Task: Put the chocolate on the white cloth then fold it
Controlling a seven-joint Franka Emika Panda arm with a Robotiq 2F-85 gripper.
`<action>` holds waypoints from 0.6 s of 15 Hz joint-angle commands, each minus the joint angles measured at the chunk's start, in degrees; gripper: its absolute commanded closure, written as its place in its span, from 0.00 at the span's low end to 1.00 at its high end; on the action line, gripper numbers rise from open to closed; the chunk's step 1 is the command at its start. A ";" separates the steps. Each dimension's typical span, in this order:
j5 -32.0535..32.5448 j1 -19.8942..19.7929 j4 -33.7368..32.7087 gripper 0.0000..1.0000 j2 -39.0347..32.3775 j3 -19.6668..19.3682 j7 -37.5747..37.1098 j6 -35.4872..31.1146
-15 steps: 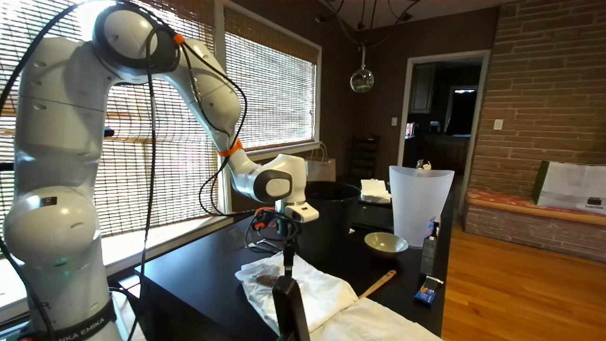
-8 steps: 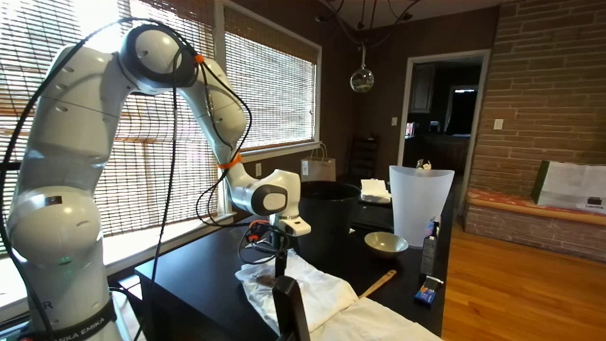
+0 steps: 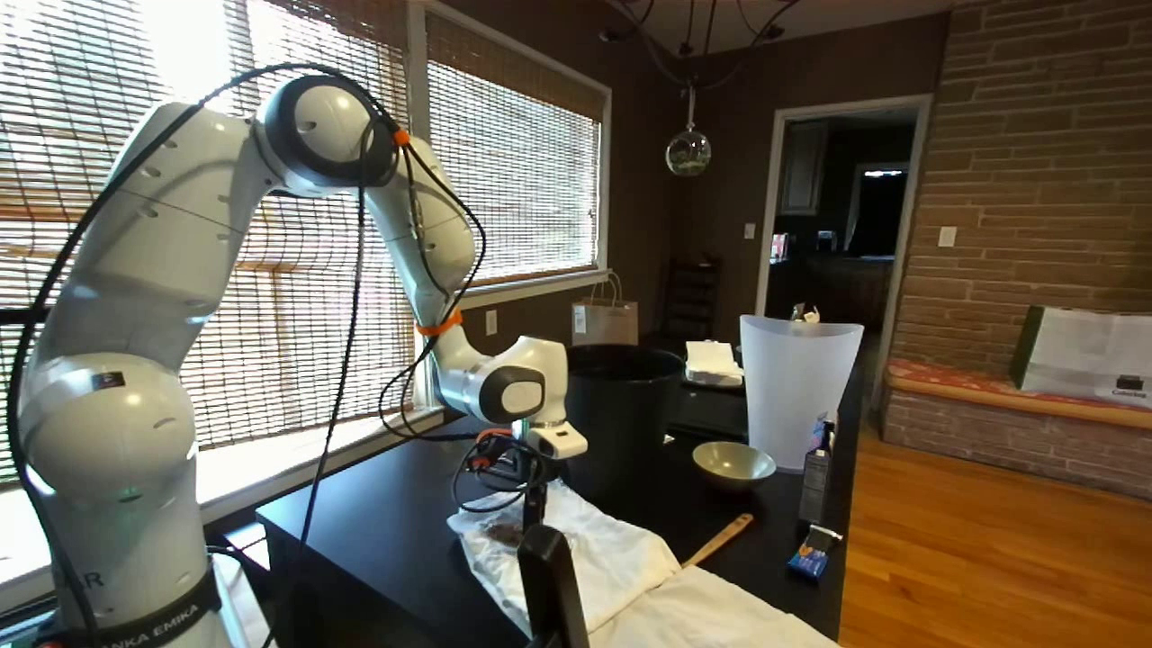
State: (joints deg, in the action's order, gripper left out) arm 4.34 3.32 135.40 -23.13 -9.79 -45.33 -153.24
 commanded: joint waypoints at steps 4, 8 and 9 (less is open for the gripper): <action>-0.79 1.59 -1.86 0.76 0.02 -1.93 -2.49 -0.91; 0.72 2.85 -3.33 0.93 0.18 -4.91 -7.33 0.37; 1.08 3.41 -3.77 0.93 0.26 -6.27 -9.95 1.37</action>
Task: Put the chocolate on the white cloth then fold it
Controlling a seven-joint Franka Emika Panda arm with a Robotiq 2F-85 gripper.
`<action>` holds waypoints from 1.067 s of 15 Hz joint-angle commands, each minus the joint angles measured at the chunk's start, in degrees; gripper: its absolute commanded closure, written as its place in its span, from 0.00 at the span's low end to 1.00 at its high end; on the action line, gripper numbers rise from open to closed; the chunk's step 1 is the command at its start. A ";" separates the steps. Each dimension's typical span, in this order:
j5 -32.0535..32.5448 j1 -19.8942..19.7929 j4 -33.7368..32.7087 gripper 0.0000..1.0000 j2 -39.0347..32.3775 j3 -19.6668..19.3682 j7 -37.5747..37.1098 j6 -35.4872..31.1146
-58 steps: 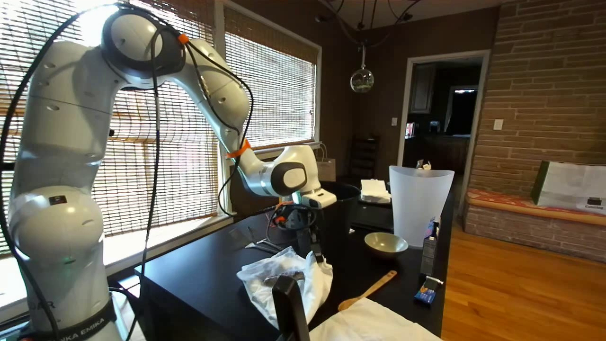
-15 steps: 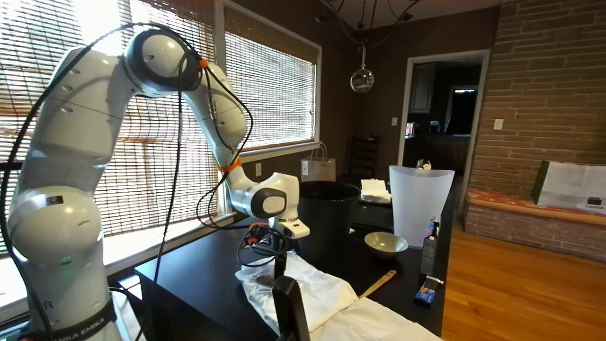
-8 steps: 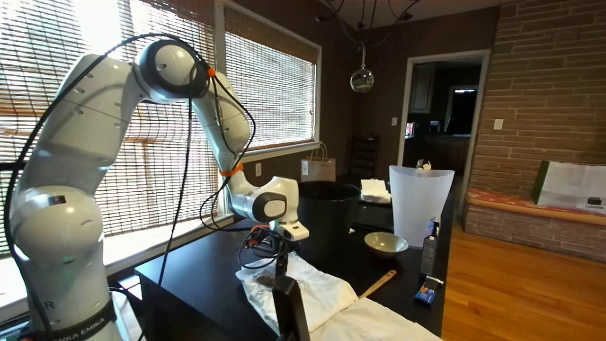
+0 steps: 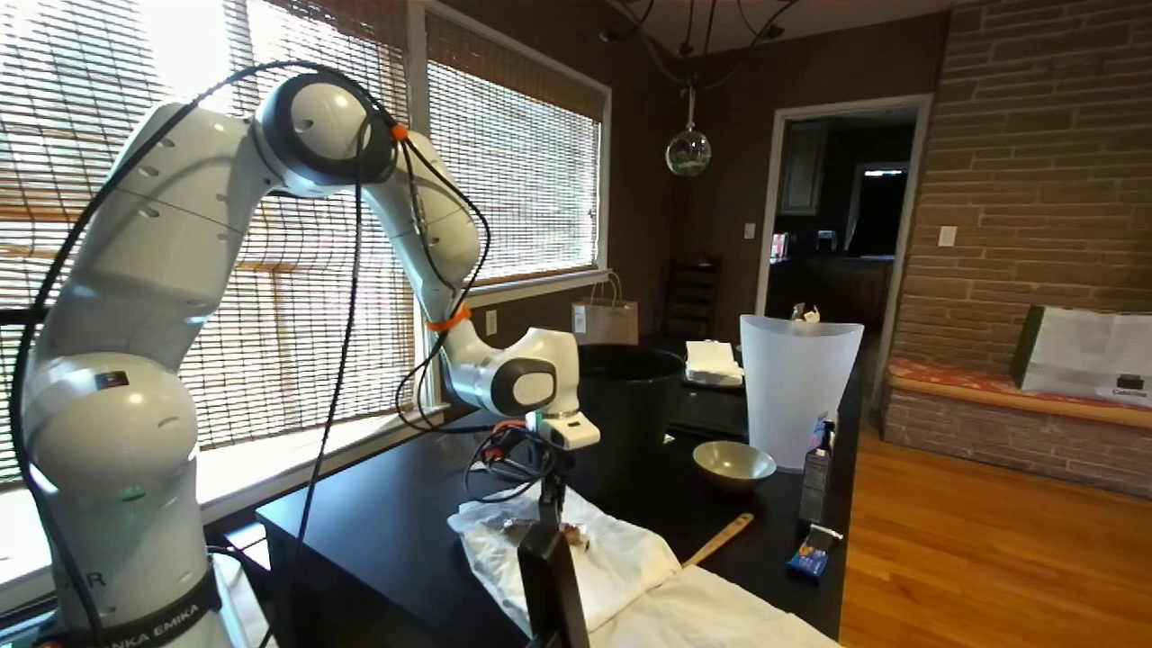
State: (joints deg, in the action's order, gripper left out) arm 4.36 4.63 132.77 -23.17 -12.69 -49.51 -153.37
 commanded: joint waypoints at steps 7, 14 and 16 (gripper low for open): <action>1.01 2.24 -1.39 0.93 2.29 -7.25 -19.65 6.87; 0.44 1.00 -0.77 0.93 3.60 -4.98 -27.12 8.06; 0.61 1.17 -0.58 0.93 3.22 -4.32 -28.70 7.48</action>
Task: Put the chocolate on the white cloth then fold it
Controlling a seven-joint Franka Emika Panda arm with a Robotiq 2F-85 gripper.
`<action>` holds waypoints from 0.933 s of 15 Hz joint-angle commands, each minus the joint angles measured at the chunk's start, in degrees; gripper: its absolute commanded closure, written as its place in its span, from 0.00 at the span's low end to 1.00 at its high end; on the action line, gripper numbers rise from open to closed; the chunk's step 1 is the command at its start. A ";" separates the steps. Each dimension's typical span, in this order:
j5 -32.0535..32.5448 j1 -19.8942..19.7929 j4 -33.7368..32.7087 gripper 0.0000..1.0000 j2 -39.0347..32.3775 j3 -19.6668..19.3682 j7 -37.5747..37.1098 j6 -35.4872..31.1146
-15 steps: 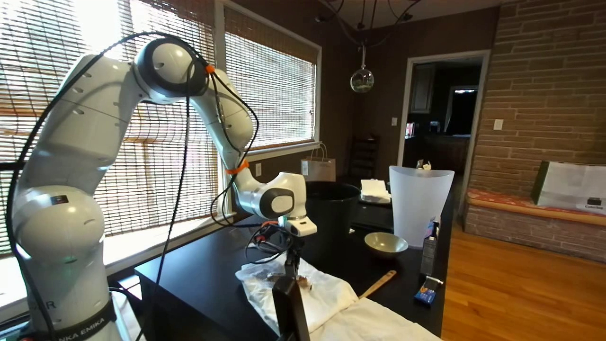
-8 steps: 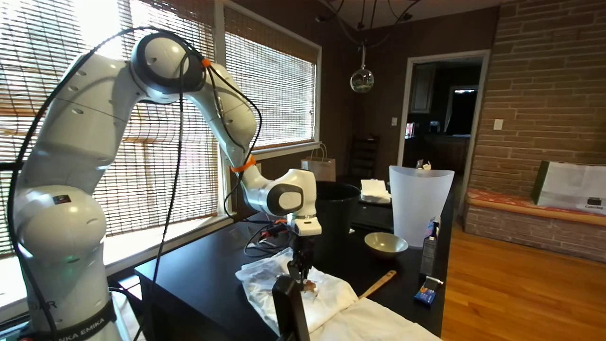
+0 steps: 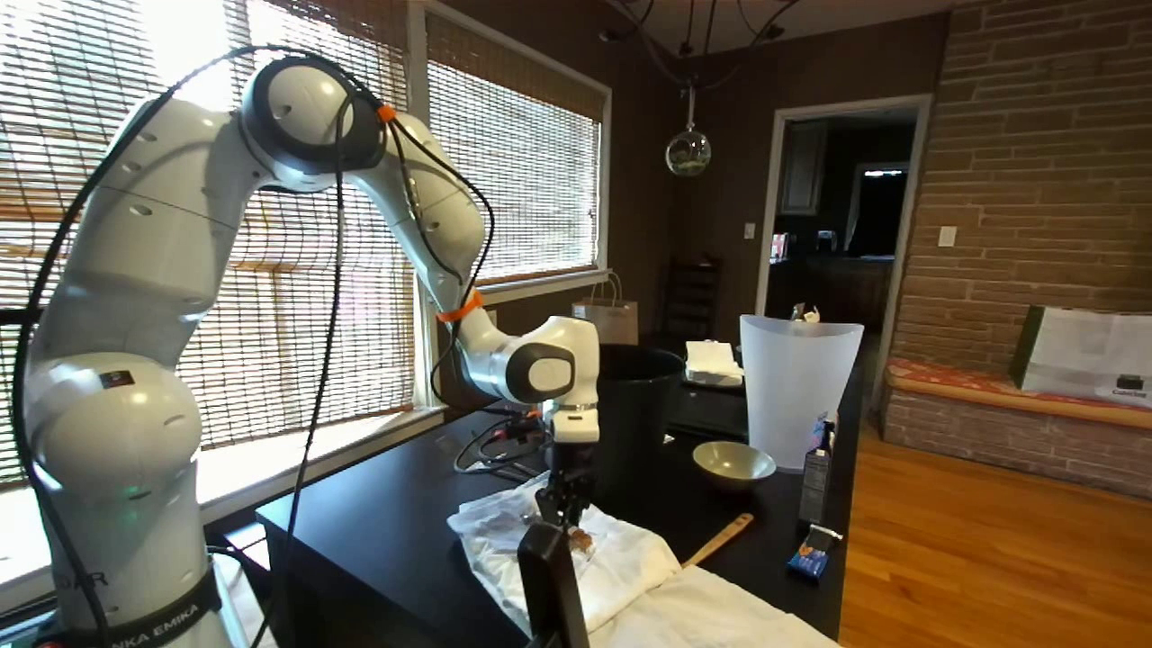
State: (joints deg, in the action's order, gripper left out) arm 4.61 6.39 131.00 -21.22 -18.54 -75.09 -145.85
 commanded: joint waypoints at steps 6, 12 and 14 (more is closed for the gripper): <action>0.97 -1.08 0.93 0.25 1.76 2.26 -5.13 -1.19; 1.03 -4.83 -1.07 0.00 1.88 2.41 0.89 -4.35; 1.57 -6.11 -1.32 0.00 1.46 2.39 6.10 -7.76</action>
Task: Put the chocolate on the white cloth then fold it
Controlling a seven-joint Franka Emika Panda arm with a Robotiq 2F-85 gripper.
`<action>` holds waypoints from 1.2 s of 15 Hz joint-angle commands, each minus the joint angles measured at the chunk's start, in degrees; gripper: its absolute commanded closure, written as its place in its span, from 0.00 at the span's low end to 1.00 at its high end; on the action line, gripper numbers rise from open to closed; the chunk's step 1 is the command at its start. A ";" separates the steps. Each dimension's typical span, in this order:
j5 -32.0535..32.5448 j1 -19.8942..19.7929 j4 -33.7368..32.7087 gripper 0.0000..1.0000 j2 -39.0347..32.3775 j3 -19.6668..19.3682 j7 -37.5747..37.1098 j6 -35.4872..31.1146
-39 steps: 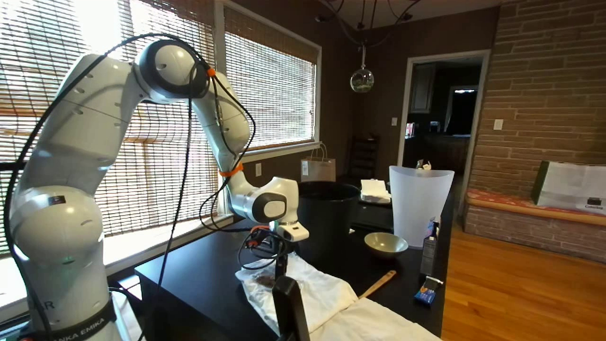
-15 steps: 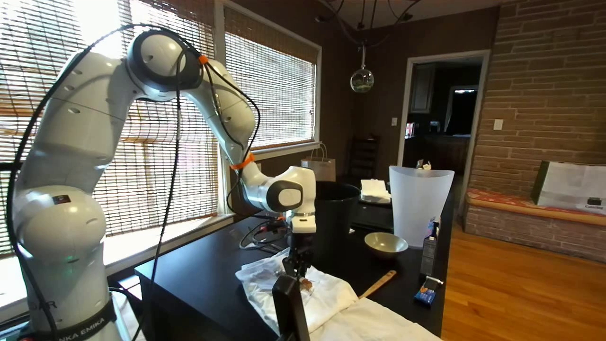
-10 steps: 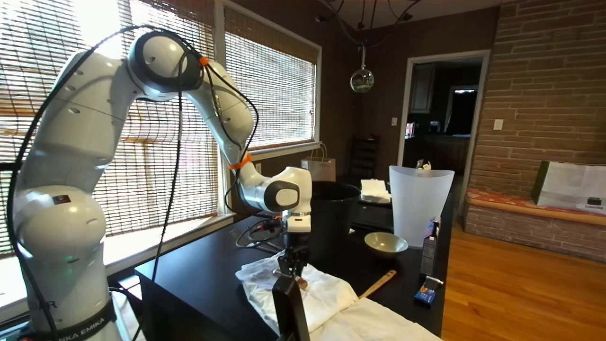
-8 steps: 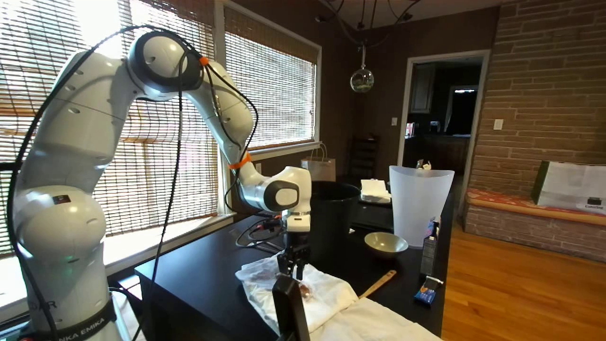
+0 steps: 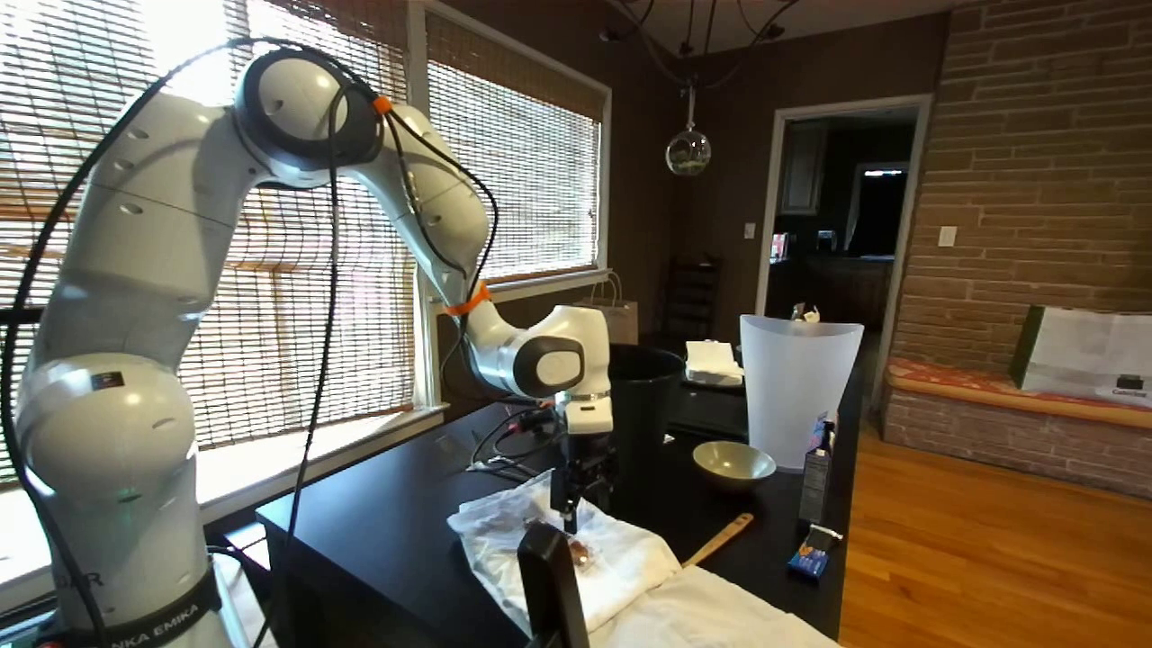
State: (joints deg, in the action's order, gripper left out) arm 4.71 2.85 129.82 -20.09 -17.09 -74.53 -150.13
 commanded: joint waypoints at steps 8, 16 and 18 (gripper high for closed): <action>0.20 -6.01 -4.26 0.00 -4.58 0.49 26.40 -9.62; -0.81 -4.71 -10.96 0.28 -12.93 -0.53 33.81 -9.70; -1.23 -4.35 -12.19 0.31 -13.87 -0.76 34.34 -8.95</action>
State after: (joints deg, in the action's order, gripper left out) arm 4.69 -2.23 120.67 -31.37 -17.08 -42.23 -159.32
